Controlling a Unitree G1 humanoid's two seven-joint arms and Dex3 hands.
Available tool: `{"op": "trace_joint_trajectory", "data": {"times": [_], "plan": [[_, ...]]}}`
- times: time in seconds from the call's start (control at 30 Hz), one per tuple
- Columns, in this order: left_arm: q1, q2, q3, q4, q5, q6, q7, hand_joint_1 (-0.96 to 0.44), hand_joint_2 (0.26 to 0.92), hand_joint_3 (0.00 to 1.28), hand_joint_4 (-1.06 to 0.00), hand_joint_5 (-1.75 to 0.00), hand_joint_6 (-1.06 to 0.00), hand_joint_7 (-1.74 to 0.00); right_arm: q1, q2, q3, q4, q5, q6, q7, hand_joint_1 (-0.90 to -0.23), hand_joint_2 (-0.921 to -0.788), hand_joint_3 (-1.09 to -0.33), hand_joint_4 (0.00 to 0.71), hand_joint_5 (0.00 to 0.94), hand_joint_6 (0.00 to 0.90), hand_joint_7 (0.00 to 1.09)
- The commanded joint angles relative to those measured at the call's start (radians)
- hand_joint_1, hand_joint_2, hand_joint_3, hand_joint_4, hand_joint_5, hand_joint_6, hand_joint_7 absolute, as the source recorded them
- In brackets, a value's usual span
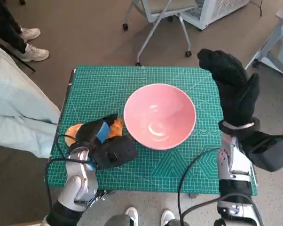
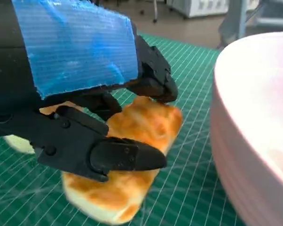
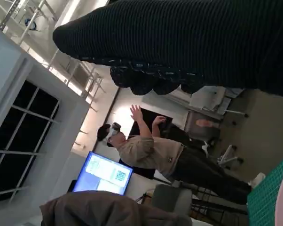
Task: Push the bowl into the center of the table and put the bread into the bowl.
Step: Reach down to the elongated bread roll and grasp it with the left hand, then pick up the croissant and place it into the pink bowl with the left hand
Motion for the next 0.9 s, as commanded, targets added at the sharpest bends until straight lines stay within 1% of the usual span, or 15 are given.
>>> {"op": "trace_joint_trajectory", "data": {"times": [0.03, 0.13, 0.17, 0.23, 0.33, 0.4, 0.47, 0.5, 0.57, 0.67, 0.77, 0.8, 0.83, 0.87, 0.9], "plan": [[0.01, -0.011, -0.002, 0.057, -0.034, -0.034, 0.046, -0.17, 0.908, 0.01, -0.68, -1.38, -0.53, -0.84, 0.023, -0.009, -0.006, 0.003, 0.002, 0.016, 0.001, -0.631, -0.921, -0.758, 0.175, 0.002, 0.014, 0.6], [0.003, -0.013, -0.007, 0.082, -0.041, -0.045, 0.071, -0.09, 0.904, 0.0, -0.69, -1.46, -0.51, -0.87, 0.022, -0.011, -0.008, 0.004, -0.001, 0.016, -0.003, -0.63, -0.921, -0.758, 0.175, 0.002, 0.015, 0.59], [0.001, -0.013, -0.009, 0.087, -0.044, -0.047, 0.077, 0.08, 0.894, 0.04, -0.7, -1.37, -0.52, -0.84, 0.022, -0.011, -0.008, 0.004, -0.002, 0.016, -0.004, -0.633, -0.921, -0.758, 0.175, 0.002, 0.016, 0.59], [0.0, -0.01, -0.012, 0.098, -0.049, -0.058, 0.093, 0.23, 0.877, 0.09, -0.72, -1.29, -0.53, -0.79, 0.02, -0.012, -0.01, 0.007, 0.001, 0.016, -0.002, -0.636, -0.921, -0.758, 0.175, 0.002, 0.019, 0.59], [-0.001, -0.008, -0.014, 0.105, -0.055, -0.064, 0.103, 0.33, 0.859, 0.14, -0.73, -1.23, -0.55, -0.75, 0.02, -0.013, -0.01, 0.008, 0.002, 0.017, -0.001, -0.639, -0.921, -0.756, 0.176, 0.002, 0.022, 0.59], [-0.003, -0.005, -0.012, 0.119, -0.063, -0.079, 0.113, 0.36, 0.854, 0.15, -0.73, -1.21, -0.56, -0.73, 0.019, -0.013, -0.012, 0.01, 0.005, 0.017, 0.001, -0.639, -0.921, -0.756, 0.176, 0.002, 0.024, 0.59], [-0.007, 0.002, -0.008, 0.14, -0.077, -0.104, 0.125, 0.37, 0.772, 0.32, -0.71, -1.26, -0.56, -0.68, 0.017, -0.015, -0.014, 0.015, 0.009, 0.018, 0.005, -0.64, -0.921, -0.753, 0.178, 0.003, 0.027, 0.58], [-0.008, 0.005, -0.006, 0.147, -0.081, -0.111, 0.129, 0.38, 0.714, 0.44, -0.7, -1.3, -0.56, -0.65, 0.016, -0.015, -0.014, 0.015, 0.011, 0.019, 0.005, -0.641, -0.921, -0.752, 0.178, 0.003, 0.029, 0.58], [-0.01, 0.007, -0.006, 0.153, -0.084, -0.115, 0.135, 0.39, 0.653, 0.57, -0.68, -1.35, -0.55, -0.6, 0.015, -0.016, -0.016, 0.016, 0.013, 0.021, 0.007, -0.64, -0.921, -0.752, 0.178, 0.003, 0.031, 0.58], [-0.013, 0.01, -0.008, 0.159, -0.089, -0.118, 0.141, 0.4, 0.626, 0.64, -0.66, -1.37, -0.54, -0.57, 0.015, -0.017, -0.017, 0.017, 0.015, 0.021, 0.008, -0.641, -0.921, -0.752, 0.178, 0.002, 0.034, 0.57], [-0.016, 0.014, -0.006, 0.158, -0.093, -0.116, 0.139, 0.4, 0.617, 0.66, -0.66, -1.38, -0.53, -0.55, 0.013, -0.017, -0.018, 0.02, 0.016, 0.022, 0.01, -0.642, -0.921, -0.751, 0.178, 0.002, 0.036, 0.57], [-0.017, 0.017, -0.003, 0.156, -0.095, -0.114, 0.137, 0.32, 0.636, 0.63, -0.64, -1.37, -0.54, -0.7, 0.012, -0.017, -0.019, 0.022, 0.017, 0.023, 0.011, -0.641, -0.921, -0.751, 0.179, 0.002, 0.038, 0.57], [-0.018, 0.02, 0.0, 0.152, -0.097, -0.113, 0.134, 0.21, 0.67, 0.58, -0.61, -1.37, -0.55, -0.93, 0.01, -0.016, -0.019, 0.024, 0.018, 0.024, 0.011, -0.64, -0.921, -0.751, 0.18, 0.003, 0.041, 0.57], [-0.019, 0.022, 0.001, 0.15, -0.098, -0.112, 0.132, 0.13, 0.683, 0.56, -0.6, -1.36, -0.56, -1.07, 0.009, -0.017, -0.02, 0.025, 0.019, 0.024, 0.012, -0.639, -0.921, -0.751, 0.18, 0.003, 0.043, 0.57], [-0.019, 0.024, 0.004, 0.144, -0.099, -0.111, 0.131, 0.11, 0.688, 0.55, -0.6, -1.35, -0.56, -1.12, 0.009, -0.016, -0.02, 0.025, 0.019, 0.024, 0.012, -0.639, -0.921, -0.751, 0.18, 0.003, 0.043, 0.57]]}}
